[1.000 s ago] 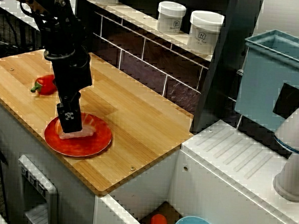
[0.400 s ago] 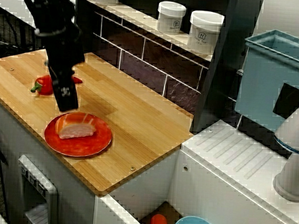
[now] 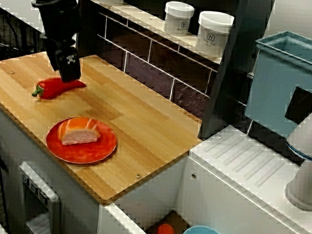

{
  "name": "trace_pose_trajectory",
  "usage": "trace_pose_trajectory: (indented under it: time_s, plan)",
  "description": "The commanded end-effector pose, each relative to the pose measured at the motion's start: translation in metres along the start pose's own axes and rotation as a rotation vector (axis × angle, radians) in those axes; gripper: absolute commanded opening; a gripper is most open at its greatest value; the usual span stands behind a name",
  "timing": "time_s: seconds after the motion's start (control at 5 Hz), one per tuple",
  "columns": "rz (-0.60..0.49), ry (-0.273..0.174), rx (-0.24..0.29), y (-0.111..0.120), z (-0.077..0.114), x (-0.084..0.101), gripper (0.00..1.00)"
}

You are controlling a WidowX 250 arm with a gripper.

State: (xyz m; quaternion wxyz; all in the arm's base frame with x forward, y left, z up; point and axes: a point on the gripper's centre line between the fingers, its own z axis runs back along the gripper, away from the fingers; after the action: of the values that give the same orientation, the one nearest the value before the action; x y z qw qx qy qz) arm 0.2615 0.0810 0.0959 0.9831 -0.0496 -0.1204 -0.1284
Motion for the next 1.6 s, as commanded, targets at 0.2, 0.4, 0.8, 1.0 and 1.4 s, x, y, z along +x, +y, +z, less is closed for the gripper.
trace_pose_trajectory:
  time_s: [0.2, 0.4, 0.8, 1.0, 1.4]
  plan:
    - [0.137, 0.011, 0.097, 0.045, -0.015, -0.006, 1.00]
    - [0.174, 0.033, 0.128, 0.051, -0.020, -0.011, 1.00]
    - [0.207, 0.081, 0.144, 0.061, -0.025, -0.015, 1.00]
    - [0.214, 0.093, 0.148, 0.065, -0.028, -0.018, 1.00]
    - [0.207, 0.118, 0.165, 0.063, -0.042, -0.022, 1.00]
